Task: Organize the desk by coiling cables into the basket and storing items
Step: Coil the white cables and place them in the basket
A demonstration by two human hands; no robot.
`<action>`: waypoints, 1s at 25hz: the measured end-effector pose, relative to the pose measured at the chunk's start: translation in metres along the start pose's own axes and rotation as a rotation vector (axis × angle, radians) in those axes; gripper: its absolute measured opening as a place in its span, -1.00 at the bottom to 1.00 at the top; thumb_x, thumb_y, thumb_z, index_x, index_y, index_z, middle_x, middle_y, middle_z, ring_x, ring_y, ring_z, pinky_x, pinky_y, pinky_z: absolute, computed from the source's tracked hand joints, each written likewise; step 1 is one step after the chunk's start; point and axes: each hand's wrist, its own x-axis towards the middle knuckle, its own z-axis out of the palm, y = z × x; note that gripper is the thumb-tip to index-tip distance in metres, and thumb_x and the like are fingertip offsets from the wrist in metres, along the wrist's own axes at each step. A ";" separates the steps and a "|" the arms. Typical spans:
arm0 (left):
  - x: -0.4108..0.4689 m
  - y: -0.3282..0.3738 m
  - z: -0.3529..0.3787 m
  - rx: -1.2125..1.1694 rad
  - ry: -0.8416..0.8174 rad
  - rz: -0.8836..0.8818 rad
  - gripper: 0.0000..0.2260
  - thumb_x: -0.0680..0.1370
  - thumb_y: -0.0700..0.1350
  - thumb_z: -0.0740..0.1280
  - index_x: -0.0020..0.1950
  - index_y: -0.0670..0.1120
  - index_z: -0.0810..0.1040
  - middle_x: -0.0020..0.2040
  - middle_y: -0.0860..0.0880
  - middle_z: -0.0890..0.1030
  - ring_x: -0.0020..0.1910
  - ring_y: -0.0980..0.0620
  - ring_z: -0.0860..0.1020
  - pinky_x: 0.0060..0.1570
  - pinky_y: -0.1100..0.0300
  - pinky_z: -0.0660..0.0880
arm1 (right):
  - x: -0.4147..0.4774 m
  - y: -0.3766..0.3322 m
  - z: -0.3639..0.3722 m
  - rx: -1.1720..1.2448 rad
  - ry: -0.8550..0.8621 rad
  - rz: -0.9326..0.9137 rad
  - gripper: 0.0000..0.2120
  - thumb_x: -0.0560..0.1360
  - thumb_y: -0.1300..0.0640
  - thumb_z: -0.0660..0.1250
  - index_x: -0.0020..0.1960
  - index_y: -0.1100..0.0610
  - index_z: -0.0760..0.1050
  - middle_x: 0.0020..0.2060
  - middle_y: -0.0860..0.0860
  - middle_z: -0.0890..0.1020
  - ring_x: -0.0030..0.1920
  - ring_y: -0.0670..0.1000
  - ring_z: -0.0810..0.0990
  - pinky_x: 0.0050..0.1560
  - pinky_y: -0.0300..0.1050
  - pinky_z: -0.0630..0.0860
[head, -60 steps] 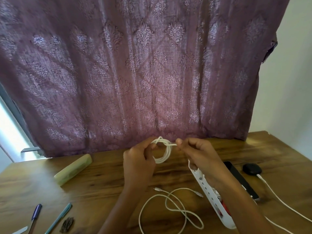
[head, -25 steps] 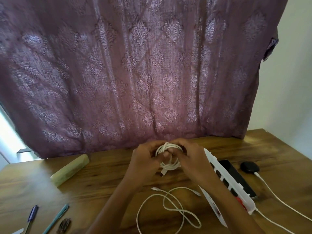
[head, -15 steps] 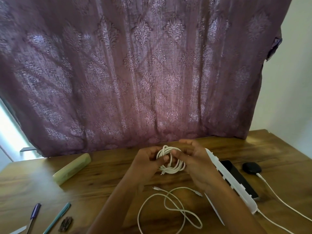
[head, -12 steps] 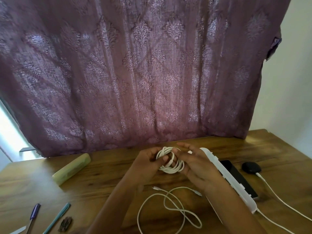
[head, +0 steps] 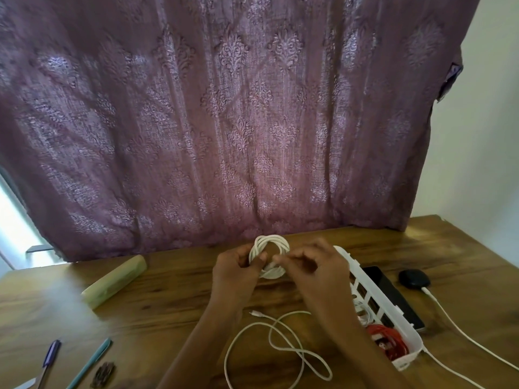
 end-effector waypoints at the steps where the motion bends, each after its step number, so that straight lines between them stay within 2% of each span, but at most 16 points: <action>1: -0.001 0.000 0.001 0.003 0.016 0.011 -0.83 0.50 -0.25 0.34 -0.11 0.00 0.65 -0.21 0.00 0.70 -0.16 0.07 0.66 -0.10 0.20 0.55 | -0.003 0.001 0.003 -0.028 -0.006 0.002 -0.89 0.33 0.08 0.51 -0.22 0.11 0.64 -0.28 -0.08 0.54 -0.23 -0.11 0.53 -0.23 -0.44 0.42; 4: -0.003 0.003 0.003 -0.038 0.019 0.006 -0.86 0.51 -0.26 0.33 -0.06 -0.07 0.65 -0.18 -0.02 0.70 -0.16 0.07 0.65 -0.13 0.21 0.53 | -0.005 0.001 0.008 -0.077 -0.031 0.032 -0.83 0.36 0.06 0.48 -0.11 0.13 0.65 -0.23 -0.10 0.55 -0.25 -0.18 0.51 -0.18 -0.51 0.38; 7: -0.005 0.006 0.003 -0.150 0.006 -0.002 -0.82 0.51 -0.29 0.31 -0.12 -0.03 0.63 -0.15 -0.07 0.70 -0.12 0.01 0.66 -0.07 0.16 0.56 | -0.005 -0.004 0.009 -0.068 -0.078 0.114 -0.77 0.38 -0.01 0.44 -0.01 0.06 0.61 -0.17 -0.12 0.54 -0.21 -0.22 0.49 -0.17 -0.55 0.37; 9: -0.007 0.005 0.002 -0.195 -0.005 0.005 -0.84 0.51 -0.29 0.31 -0.08 -0.08 0.63 -0.14 -0.09 0.70 -0.11 -0.01 0.66 -0.06 0.17 0.56 | -0.002 -0.007 0.008 0.015 -0.080 0.164 -0.80 0.38 -0.02 0.44 -0.04 0.05 0.63 -0.17 -0.12 0.61 -0.17 -0.18 0.56 -0.16 -0.48 0.43; 12: -0.009 0.005 0.001 -0.198 -0.073 0.034 -0.86 0.51 -0.28 0.31 -0.03 -0.12 0.63 -0.13 -0.09 0.70 -0.11 0.00 0.66 -0.09 0.21 0.56 | 0.005 -0.009 0.001 0.162 -0.077 0.250 -0.92 0.38 0.03 0.46 -0.15 0.00 0.65 -0.24 -0.08 0.68 -0.18 -0.14 0.62 -0.12 -0.25 0.54; 14: -0.009 0.006 0.001 -0.183 -0.098 0.059 -0.85 0.50 -0.28 0.31 -0.03 -0.09 0.63 -0.12 -0.08 0.71 -0.10 0.01 0.66 -0.08 0.22 0.57 | 0.007 -0.012 0.000 0.187 -0.094 0.304 -0.96 0.39 0.05 0.45 -0.20 0.01 0.64 -0.28 -0.05 0.68 -0.22 -0.14 0.63 -0.17 -0.23 0.55; 16: -0.009 0.008 0.001 -0.096 -0.090 0.103 -0.84 0.50 -0.27 0.32 -0.01 -0.07 0.64 -0.12 -0.05 0.71 -0.09 0.05 0.66 -0.06 0.22 0.57 | 0.010 -0.013 0.001 0.218 -0.124 0.393 -0.90 0.42 0.09 0.40 -0.24 0.09 0.62 -0.33 -0.04 0.65 -0.30 -0.14 0.60 -0.27 -0.28 0.51; 19: -0.010 0.009 0.000 0.099 -0.074 0.174 -0.81 0.50 -0.23 0.35 -0.06 0.07 0.63 -0.17 0.05 0.70 -0.13 0.15 0.65 -0.07 0.22 0.56 | 0.012 -0.013 0.001 0.210 -0.168 0.462 -0.75 0.46 0.15 0.31 -0.39 0.15 0.46 -0.55 -0.12 0.45 -0.50 -0.21 0.39 -0.50 -0.40 0.30; 20: -0.010 0.010 0.000 0.144 -0.079 0.187 -0.79 0.49 -0.22 0.36 -0.09 0.11 0.62 -0.19 0.09 0.70 -0.15 0.18 0.64 -0.08 0.24 0.56 | 0.012 -0.012 0.000 0.201 -0.189 0.464 -0.73 0.48 0.15 0.27 -0.39 0.15 0.41 -0.55 -0.10 0.41 -0.50 -0.20 0.35 -0.50 -0.38 0.27; 23: -0.008 0.011 -0.008 0.272 -0.085 0.222 -0.78 0.49 -0.22 0.36 -0.05 0.11 0.63 -0.18 0.14 0.69 -0.14 0.23 0.63 -0.09 0.31 0.53 | 0.012 -0.008 -0.003 0.269 -0.298 0.501 -0.76 0.52 0.12 0.21 -0.31 0.16 0.40 -0.43 0.06 0.42 -0.35 -0.02 0.39 -0.35 -0.19 0.32; 25: -0.006 0.009 -0.013 0.146 -0.106 0.153 -0.81 0.50 -0.23 0.34 0.02 0.01 0.64 -0.15 0.06 0.71 -0.11 0.17 0.65 -0.05 0.25 0.56 | 0.014 -0.005 -0.006 0.296 -0.354 0.461 -0.78 0.52 0.10 0.27 -0.28 0.14 0.51 -0.42 0.01 0.53 -0.34 -0.02 0.49 -0.28 -0.15 0.43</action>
